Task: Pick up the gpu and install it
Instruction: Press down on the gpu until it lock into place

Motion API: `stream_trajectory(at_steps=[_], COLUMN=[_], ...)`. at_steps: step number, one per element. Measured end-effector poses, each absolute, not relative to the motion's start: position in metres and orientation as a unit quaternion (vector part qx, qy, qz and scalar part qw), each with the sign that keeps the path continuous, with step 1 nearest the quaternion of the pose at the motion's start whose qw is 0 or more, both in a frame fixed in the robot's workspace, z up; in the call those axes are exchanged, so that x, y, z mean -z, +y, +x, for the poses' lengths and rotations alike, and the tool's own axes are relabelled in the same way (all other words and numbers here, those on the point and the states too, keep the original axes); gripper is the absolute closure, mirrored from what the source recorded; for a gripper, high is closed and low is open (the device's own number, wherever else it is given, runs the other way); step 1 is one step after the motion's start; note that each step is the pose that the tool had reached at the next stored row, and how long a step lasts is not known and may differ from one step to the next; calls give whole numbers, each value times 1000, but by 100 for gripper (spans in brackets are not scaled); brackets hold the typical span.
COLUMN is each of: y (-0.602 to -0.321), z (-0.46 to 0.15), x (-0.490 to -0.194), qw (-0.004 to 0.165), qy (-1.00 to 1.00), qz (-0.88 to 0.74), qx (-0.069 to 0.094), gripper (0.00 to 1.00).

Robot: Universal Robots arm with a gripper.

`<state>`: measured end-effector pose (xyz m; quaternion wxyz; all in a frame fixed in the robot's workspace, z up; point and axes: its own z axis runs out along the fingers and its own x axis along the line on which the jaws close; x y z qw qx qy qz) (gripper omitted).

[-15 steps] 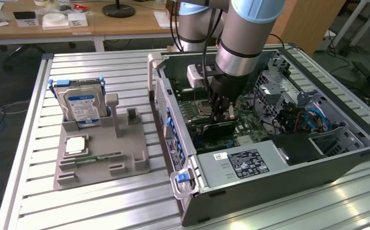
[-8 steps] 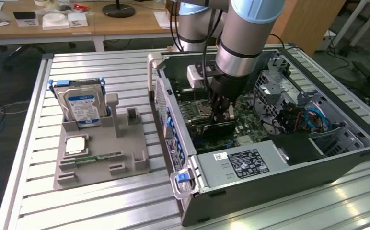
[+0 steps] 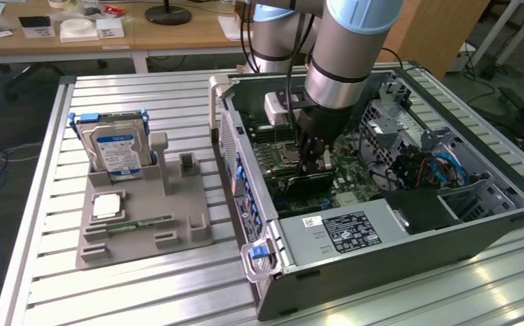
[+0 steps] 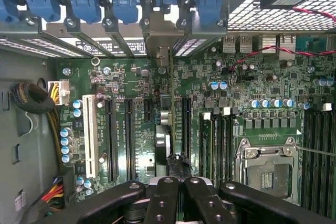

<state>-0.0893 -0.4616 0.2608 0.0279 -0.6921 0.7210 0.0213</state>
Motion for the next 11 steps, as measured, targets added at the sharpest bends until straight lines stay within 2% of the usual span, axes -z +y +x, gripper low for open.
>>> stream_trajectory(at_steps=[11], y=[-462], z=[-89], x=[-289], qw=[28], qy=[721], qz=[-692], qx=[-21], gripper=[89])
